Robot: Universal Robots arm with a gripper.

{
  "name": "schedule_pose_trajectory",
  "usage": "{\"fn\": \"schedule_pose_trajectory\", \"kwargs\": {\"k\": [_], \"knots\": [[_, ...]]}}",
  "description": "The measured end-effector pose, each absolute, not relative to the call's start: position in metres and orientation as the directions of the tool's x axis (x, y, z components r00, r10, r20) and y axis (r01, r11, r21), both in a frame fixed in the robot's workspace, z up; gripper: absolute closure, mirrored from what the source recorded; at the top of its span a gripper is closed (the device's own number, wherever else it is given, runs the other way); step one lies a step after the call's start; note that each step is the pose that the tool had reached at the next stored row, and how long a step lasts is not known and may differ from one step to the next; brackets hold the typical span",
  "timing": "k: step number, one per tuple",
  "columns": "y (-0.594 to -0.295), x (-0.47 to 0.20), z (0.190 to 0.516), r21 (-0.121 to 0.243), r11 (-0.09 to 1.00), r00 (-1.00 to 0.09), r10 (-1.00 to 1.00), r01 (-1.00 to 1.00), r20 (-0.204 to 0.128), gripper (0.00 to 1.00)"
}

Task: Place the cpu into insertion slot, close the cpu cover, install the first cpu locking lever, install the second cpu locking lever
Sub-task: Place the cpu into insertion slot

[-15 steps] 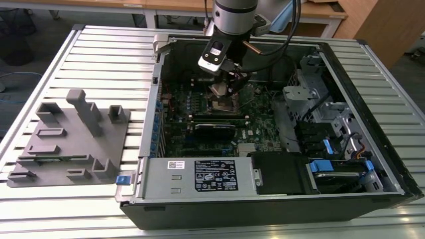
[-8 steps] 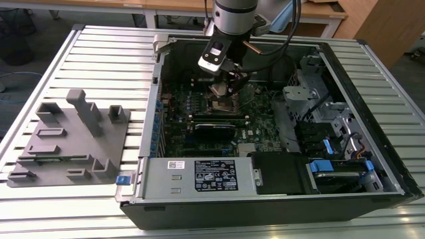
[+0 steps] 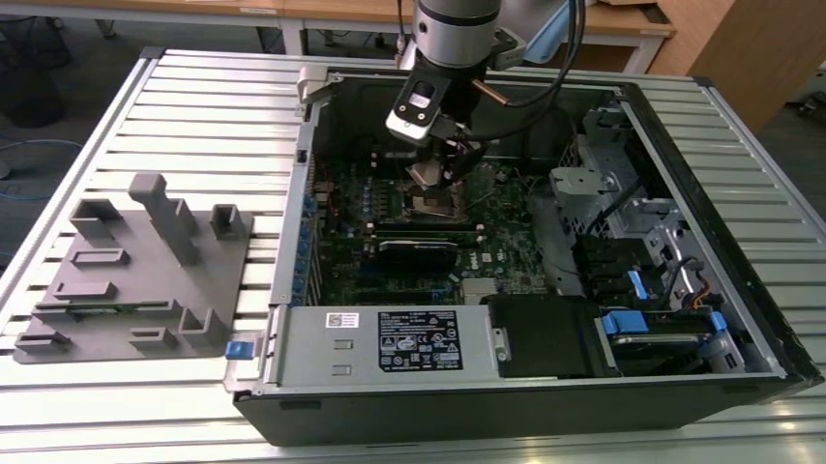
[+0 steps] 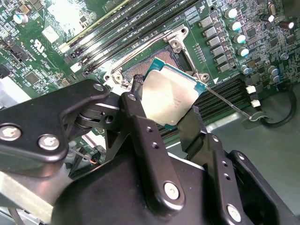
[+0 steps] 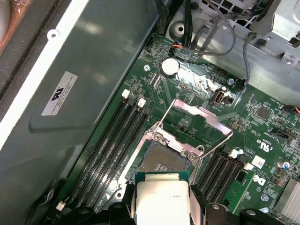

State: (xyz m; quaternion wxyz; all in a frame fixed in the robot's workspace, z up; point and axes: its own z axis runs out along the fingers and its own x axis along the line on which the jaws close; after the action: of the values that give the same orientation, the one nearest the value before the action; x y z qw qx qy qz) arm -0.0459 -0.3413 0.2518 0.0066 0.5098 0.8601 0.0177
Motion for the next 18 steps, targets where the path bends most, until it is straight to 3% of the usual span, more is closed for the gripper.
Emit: {"fn": "schedule_pose_trajectory", "kwargs": {"k": [18], "knots": [[-0.3412,-0.0459,0.2509,0.037,0.345,-0.345,0.939,0.938,0.007,0.46]]}}
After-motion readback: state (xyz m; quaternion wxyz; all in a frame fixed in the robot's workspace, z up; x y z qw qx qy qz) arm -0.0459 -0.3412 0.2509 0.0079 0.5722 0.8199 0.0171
